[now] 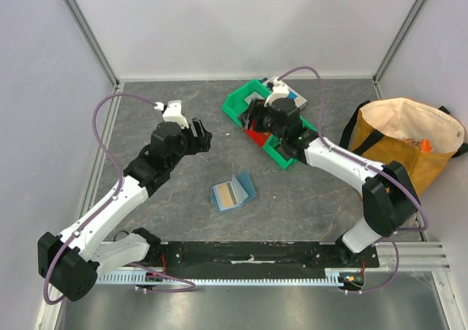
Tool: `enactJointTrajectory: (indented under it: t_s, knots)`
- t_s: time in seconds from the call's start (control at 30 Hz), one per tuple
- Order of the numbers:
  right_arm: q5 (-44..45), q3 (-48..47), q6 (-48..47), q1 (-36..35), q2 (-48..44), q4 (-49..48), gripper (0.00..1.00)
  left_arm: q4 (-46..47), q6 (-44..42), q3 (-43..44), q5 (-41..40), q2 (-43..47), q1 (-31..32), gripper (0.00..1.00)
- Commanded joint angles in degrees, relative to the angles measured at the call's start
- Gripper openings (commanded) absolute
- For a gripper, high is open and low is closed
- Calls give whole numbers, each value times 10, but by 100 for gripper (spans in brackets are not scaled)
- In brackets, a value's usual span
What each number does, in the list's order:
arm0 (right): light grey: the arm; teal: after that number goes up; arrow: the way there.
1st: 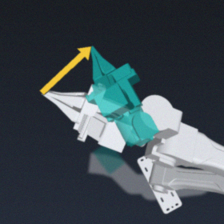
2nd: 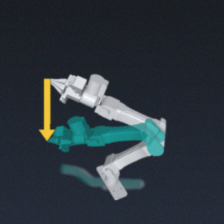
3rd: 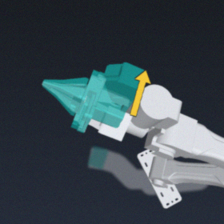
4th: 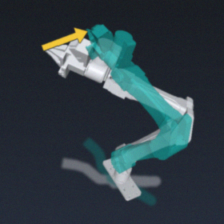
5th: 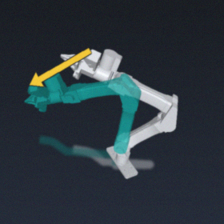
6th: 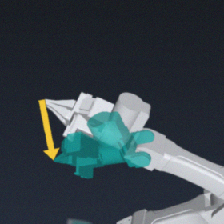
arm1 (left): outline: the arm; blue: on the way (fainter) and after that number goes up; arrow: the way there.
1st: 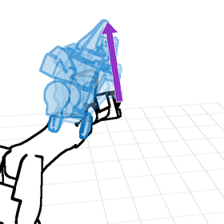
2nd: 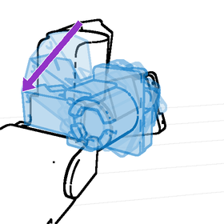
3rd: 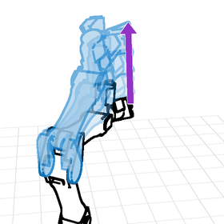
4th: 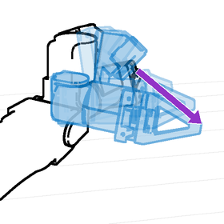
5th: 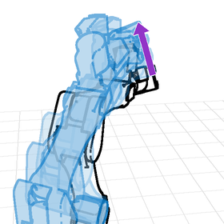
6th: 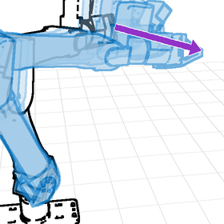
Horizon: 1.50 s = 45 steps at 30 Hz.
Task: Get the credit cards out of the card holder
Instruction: Remove the credit card from the card holder.
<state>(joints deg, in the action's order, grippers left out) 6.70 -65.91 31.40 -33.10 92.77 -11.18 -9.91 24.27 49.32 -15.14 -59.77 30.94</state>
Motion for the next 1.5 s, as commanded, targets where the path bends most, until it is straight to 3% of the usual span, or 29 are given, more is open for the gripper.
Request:
enactJointTrajectory:
  t_s: [0.0,0.17,0.27,0.4,0.53,0.77,0.83,1.03,1.2,1.37,1.47]
  knots:
    - [-160,44,-69,-61,-50,55,64,-63,81,-13,89,39,-1,76]
    - [-244,78,-61,-129,-50,62,55,-77,144,-81,177,79,-1,68]
    - [-250,105,-54,-155,-41,49,43,-77,166,-113,211,91,-2,67]
    - [-262,131,-49,-165,-27,39,35,-77,171,-138,237,95,-1,65]
    - [-270,134,-60,-167,-5,56,33,-75,171,-153,242,88,-1,57]
    - [-179,115,-108,-202,10,106,48,-51,181,-190,216,66,1,49]
    - [-157,107,-122,-215,17,128,57,-49,181,-197,210,53,-1,51]
    - [-89,95,-147,-244,40,163,61,-41,178,-218,217,22,1,59]
    - [-71,85,-155,-262,57,172,69,-34,177,-230,213,14,1,59]
    - [-42,83,-155,-270,66,174,74,-29,182,-244,201,-2,1,52]
    - [-32,82,-157,-272,72,178,74,-20,190,-257,190,-2,2,37]
